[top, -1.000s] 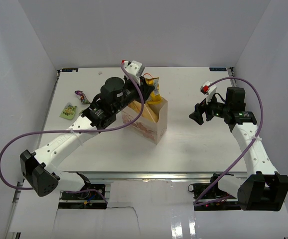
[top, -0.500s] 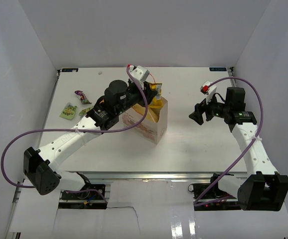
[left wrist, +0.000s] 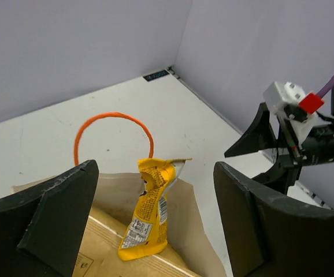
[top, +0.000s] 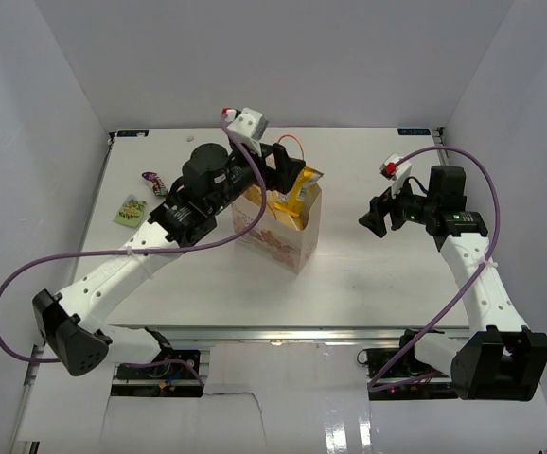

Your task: Place the snacks into the paper bag

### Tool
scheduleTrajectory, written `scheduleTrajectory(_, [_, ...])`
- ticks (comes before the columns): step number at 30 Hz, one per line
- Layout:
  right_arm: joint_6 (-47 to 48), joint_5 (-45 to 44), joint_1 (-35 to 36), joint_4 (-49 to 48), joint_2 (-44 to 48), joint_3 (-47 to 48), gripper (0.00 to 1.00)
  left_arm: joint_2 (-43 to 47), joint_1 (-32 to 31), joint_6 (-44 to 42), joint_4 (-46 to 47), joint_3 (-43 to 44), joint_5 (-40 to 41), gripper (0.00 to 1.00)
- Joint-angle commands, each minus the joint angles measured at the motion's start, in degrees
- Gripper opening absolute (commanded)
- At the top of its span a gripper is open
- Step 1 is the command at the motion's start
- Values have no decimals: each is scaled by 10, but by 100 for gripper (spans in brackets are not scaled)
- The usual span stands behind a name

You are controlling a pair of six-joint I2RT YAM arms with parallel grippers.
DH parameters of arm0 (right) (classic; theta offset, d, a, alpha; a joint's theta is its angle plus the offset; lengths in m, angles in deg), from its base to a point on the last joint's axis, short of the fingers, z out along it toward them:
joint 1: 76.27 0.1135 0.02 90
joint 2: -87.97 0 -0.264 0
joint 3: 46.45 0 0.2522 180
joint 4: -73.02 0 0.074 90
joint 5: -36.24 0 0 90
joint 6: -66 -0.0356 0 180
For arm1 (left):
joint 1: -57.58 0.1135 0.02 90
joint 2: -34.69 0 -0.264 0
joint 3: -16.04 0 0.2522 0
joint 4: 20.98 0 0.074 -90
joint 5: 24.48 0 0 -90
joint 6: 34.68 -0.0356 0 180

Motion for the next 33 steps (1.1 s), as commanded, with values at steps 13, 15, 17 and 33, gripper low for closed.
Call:
scheduleTrajectory(13, [-205, 236, 30, -61, -98, 207, 82, 382, 0, 291, -195, -229, 334, 89])
scheduleTrajectory(15, [-251, 246, 43, -93, -127, 247, 82, 415, 0, 354, -249, -255, 341, 89])
scheduleTrajectory(17, [-271, 249, 59, -102, -147, 277, 82, 434, 0, 390, -280, -274, 332, 89])
scheduleTrajectory(33, [-218, 184, 143, -61, -229, 329, 77, 450, 0, 485, -306, -342, 292, 91])
